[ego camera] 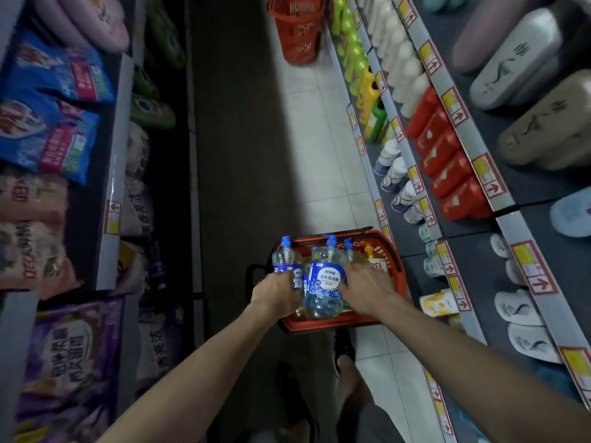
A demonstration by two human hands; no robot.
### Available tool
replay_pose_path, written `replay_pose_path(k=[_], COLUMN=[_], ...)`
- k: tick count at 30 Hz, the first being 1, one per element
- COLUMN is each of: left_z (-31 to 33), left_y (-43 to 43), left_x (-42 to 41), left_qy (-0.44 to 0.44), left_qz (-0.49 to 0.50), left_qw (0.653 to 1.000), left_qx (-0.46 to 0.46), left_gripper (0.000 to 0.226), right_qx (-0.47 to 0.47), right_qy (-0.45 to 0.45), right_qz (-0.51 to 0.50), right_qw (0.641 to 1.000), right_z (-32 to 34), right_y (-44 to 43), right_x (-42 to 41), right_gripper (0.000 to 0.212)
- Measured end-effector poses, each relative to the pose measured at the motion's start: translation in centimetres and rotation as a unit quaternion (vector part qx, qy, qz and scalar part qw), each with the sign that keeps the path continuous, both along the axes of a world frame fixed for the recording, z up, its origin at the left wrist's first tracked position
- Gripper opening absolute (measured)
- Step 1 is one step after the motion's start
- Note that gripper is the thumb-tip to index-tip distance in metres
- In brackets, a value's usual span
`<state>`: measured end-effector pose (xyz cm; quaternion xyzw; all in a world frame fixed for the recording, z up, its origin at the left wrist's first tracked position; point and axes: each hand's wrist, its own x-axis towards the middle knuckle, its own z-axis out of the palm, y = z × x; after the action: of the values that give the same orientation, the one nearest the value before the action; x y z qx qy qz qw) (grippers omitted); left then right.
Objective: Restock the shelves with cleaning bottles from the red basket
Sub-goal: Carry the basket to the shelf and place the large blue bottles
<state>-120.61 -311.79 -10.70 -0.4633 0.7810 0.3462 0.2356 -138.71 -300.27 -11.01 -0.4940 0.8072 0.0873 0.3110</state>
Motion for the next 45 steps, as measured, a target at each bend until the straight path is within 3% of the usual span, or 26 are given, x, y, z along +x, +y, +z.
replay_pose_path(k=[5,9,16,19,22,26,29,32,39,41,45], left_z=[-3.9,-7.5,-13.3,-15.7,-17.7,-19.7,-22.1,-25.0,-22.0,-21.4,-20.5], left_y=[0.3,0.7,0.5,0.5,0.5,0.6,1.3,2.5,1.7,2.1,3.7], left_x=[-1.5,-2.9,-6.7,-7.8,-8.4,-9.0,-9.0,-8.7,-10.4,-10.3,-9.2], left_qy=[-0.003,0.001,0.027,0.034,0.049,0.088,0.113,0.146,0.158,0.176,0.203], left_qz=[0.059,0.111,0.227,0.305,0.362,0.435,0.505,0.563,0.640,0.666,0.731], left_qw=[0.996,0.986,0.962,0.939,0.918,0.877,0.830,0.781,0.713,0.684,0.611], left_qx=[0.063,0.120,0.148,0.154,0.156,0.187,0.208,0.230,0.240,0.238,0.226], left_gripper=[0.037,0.043,0.073,0.069,0.065,0.057,0.056,0.045,0.030,0.029,0.033], right_qx=[0.022,0.028,0.066,0.071,0.063,0.035,0.024,0.004,0.020,0.023,0.041], right_qy=[-0.115,-0.218,-0.285,-0.312,-0.358,-0.386,-0.410,-0.409,-0.403,-0.401,-0.411], right_qz=[-0.148,-0.312,-0.466,-0.512,-0.548,-0.578,-0.589,-0.603,-0.597,-0.580,-0.510], right_qw=[0.982,0.924,0.835,0.797,0.753,0.718,0.696,0.685,0.694,0.708,0.754], right_z=[-4.4,-8.6,-15.6,-19.8,-21.2,-22.1,-23.0,-24.4,-22.7,-22.1,-21.1], right_y=[0.8,1.0,-0.5,-0.8,-1.3,-1.6,-1.5,-1.0,-1.9,-2.2,-2.3], right_x=[-0.3,-0.8,-2.7,-3.2,-2.9,-2.7,-2.1,-1.3,-1.2,-1.2,-1.9], right_gripper=[0.045,0.045,0.036,0.047,0.028,0.024,0.043,0.069,0.104,0.101,0.074])
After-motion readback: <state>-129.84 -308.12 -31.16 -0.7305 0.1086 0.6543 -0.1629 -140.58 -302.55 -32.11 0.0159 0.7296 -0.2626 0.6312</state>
